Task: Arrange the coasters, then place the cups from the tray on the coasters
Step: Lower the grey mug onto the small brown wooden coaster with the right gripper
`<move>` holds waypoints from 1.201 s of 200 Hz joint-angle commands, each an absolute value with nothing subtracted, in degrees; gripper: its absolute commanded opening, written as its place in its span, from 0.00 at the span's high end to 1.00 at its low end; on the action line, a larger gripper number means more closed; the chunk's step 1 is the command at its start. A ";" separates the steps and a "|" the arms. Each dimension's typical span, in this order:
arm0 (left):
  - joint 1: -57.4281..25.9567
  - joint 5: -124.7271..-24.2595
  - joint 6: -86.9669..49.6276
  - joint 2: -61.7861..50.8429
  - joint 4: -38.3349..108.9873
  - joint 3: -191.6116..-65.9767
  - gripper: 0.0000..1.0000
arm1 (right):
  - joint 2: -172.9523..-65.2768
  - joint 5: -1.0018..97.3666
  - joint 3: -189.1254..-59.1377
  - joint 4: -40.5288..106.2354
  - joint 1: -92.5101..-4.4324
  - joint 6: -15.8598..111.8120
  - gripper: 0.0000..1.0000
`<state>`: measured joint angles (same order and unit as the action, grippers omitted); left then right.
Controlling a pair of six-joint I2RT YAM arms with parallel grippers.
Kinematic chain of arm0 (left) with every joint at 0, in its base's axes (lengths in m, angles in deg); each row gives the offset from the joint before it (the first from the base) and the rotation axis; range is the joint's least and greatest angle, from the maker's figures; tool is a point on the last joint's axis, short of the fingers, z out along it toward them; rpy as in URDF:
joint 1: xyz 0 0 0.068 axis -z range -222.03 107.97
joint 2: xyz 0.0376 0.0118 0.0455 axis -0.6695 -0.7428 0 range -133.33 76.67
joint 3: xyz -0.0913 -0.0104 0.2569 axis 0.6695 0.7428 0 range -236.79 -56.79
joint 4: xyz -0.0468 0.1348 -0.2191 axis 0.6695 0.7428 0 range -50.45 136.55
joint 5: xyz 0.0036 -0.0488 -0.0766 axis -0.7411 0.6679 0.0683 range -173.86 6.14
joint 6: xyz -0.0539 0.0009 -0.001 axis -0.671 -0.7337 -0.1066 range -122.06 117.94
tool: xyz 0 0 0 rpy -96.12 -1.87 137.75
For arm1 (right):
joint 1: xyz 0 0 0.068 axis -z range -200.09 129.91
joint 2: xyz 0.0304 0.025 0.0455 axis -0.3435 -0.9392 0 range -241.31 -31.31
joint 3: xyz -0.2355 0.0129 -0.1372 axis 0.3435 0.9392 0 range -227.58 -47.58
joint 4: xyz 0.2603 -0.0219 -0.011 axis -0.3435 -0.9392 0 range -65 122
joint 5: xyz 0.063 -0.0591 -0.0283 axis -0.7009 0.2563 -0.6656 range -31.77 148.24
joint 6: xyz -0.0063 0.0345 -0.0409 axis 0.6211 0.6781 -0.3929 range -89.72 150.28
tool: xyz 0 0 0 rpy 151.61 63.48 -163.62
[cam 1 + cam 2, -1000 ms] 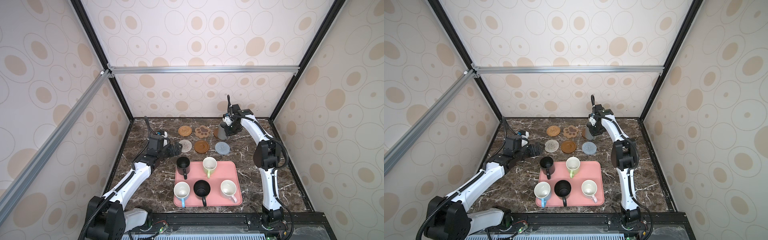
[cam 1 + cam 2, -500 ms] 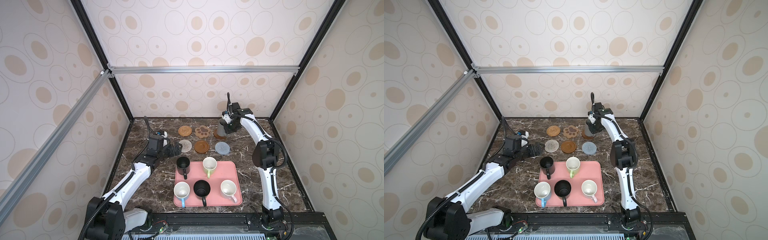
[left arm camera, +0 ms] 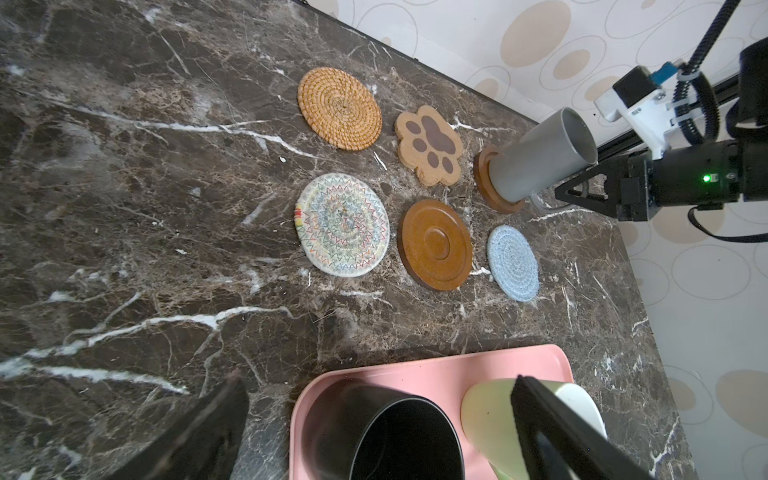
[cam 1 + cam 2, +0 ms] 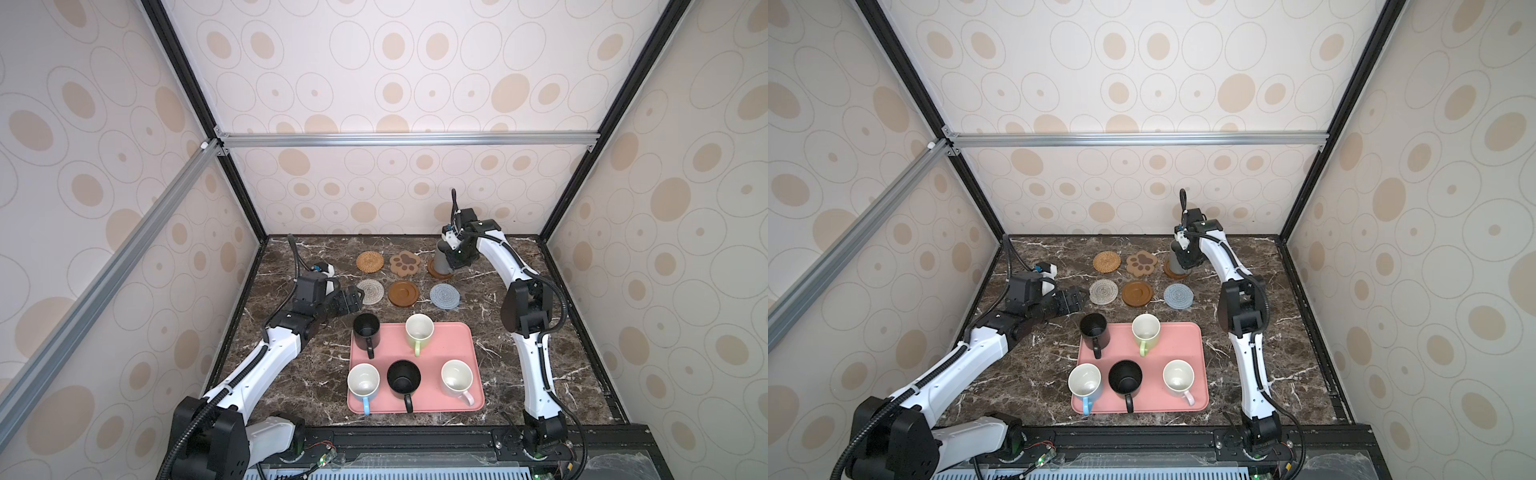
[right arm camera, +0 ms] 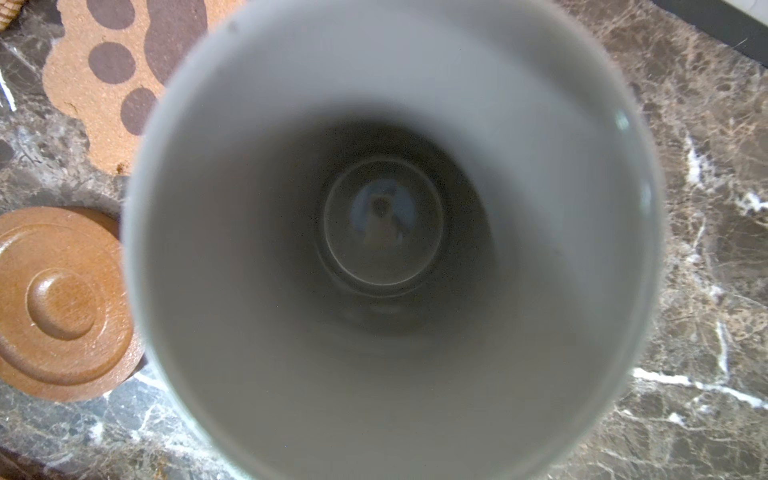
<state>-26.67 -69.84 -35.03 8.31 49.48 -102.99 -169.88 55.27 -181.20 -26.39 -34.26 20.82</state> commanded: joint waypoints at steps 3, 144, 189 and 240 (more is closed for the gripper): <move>-26.87 -69.62 -34.93 9.44 49.52 -102.94 0.00 | -170.31 55.69 -182.96 -24.24 -34.49 19.48 0.92; -26.82 -70.26 -33.82 9.29 50.49 -104.72 0.00 | -167.56 56.04 -181.26 -24.67 -34.87 21.01 0.62; -26.85 -71.24 -33.00 9.44 51.09 -105.38 0.00 | -163.53 56.30 -179.72 -25.70 -34.90 20.88 0.54; -26.90 -71.89 -33.40 9.36 50.70 -106.53 0.00 | -155.43 57.49 -173.23 -25.53 -34.81 23.09 0.46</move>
